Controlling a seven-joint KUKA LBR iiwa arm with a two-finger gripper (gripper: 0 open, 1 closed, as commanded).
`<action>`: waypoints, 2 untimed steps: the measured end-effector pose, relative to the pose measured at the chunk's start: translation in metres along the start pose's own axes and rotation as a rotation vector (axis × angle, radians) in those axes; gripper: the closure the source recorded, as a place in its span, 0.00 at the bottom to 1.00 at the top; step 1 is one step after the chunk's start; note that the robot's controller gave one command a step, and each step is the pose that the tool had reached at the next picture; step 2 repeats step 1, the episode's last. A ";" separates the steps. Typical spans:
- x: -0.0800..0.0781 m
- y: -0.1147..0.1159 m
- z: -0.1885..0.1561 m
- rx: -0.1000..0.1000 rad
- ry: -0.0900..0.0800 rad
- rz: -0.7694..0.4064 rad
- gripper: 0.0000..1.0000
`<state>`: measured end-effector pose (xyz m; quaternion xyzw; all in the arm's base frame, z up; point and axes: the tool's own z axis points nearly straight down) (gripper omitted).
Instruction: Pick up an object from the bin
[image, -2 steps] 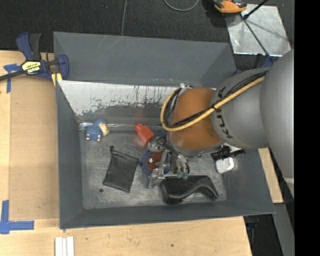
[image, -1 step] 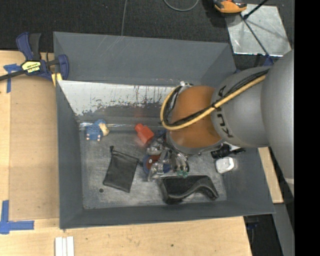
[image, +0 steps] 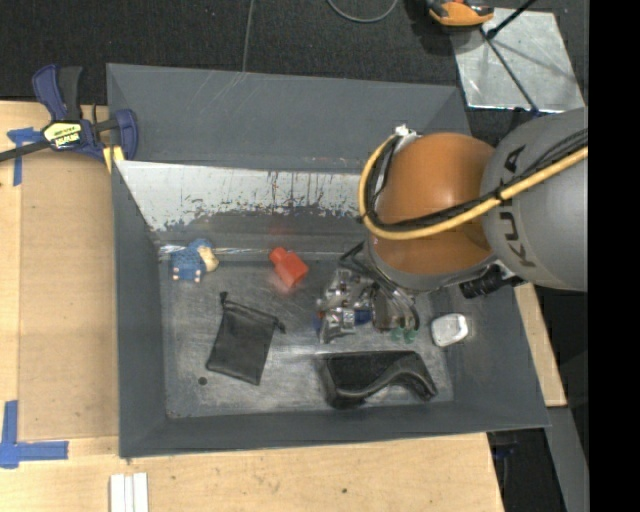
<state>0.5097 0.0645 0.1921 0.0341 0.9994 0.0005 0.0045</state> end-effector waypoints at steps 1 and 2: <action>0.000 0.000 -0.048 0.000 0.000 0.003 1.00; 0.000 0.000 -0.048 0.000 0.000 0.003 1.00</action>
Offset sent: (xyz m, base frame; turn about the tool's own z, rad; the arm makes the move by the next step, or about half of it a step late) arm -0.0020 0.0010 0.0446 0.0028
